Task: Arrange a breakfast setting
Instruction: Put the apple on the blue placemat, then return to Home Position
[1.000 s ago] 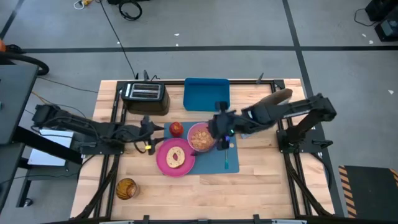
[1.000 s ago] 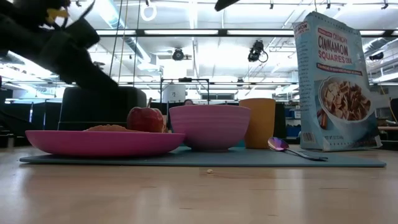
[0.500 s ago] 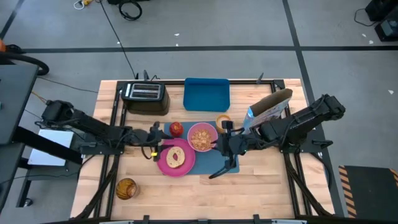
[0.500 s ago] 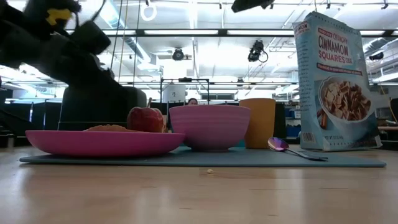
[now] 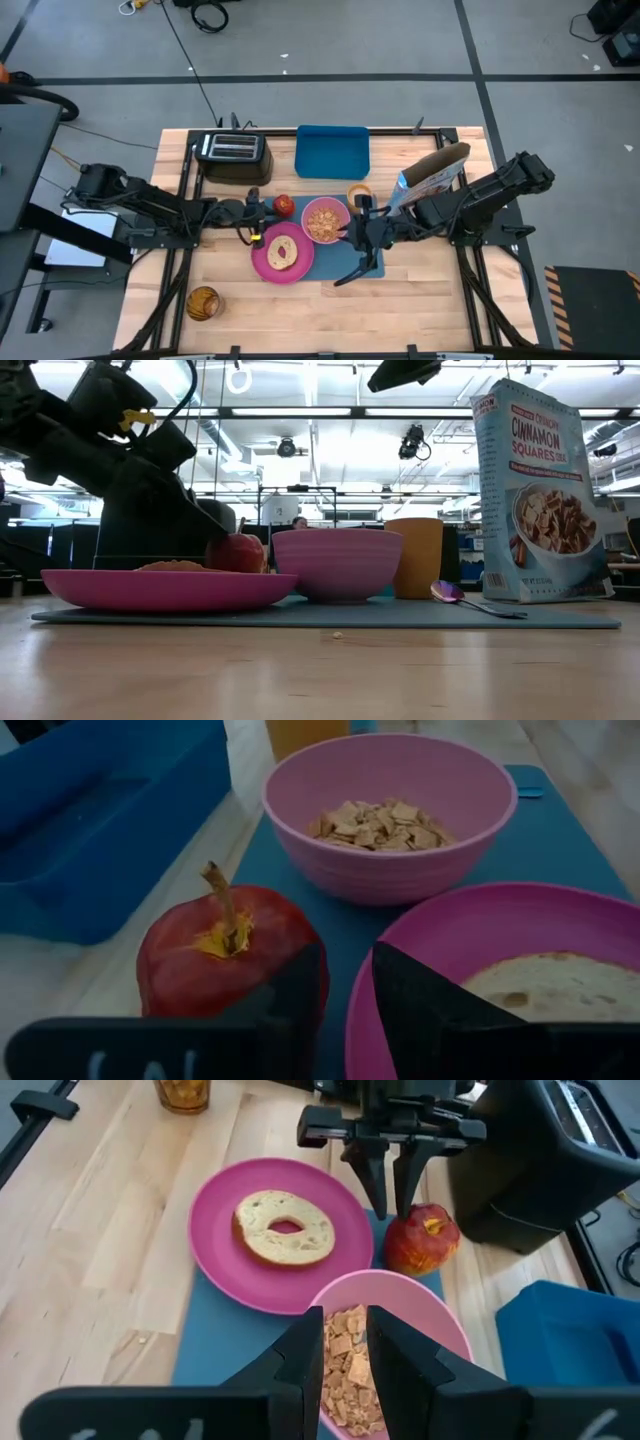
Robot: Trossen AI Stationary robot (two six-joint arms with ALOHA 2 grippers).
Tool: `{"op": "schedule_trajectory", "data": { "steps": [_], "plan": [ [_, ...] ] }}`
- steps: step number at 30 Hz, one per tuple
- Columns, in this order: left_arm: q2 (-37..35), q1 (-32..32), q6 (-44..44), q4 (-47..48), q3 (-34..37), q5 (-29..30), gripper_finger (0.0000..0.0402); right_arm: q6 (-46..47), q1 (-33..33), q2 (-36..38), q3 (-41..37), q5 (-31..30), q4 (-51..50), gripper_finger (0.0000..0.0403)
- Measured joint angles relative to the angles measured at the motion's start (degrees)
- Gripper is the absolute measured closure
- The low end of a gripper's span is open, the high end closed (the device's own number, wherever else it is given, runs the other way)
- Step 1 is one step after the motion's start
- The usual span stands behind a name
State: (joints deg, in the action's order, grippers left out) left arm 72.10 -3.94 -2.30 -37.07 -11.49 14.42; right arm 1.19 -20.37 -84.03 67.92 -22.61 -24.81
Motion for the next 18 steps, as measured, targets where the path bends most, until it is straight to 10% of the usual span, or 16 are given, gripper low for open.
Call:
{"op": "schedule_trajectory", "data": {
  "steps": [10,18],
  "plan": [
    [-1.6,-0.8,1.6,-1.4,0.0,-0.1,0.0301,-6.4,1.1,0.0,0.0,1.4,4.9,0.0316],
    [-20.3,-4.3,6.7,7.1,-4.4,-0.3,0.0308,-9.9,5.0,1.6,-1.5,13.0,15.1,0.0345]
  ]
}}
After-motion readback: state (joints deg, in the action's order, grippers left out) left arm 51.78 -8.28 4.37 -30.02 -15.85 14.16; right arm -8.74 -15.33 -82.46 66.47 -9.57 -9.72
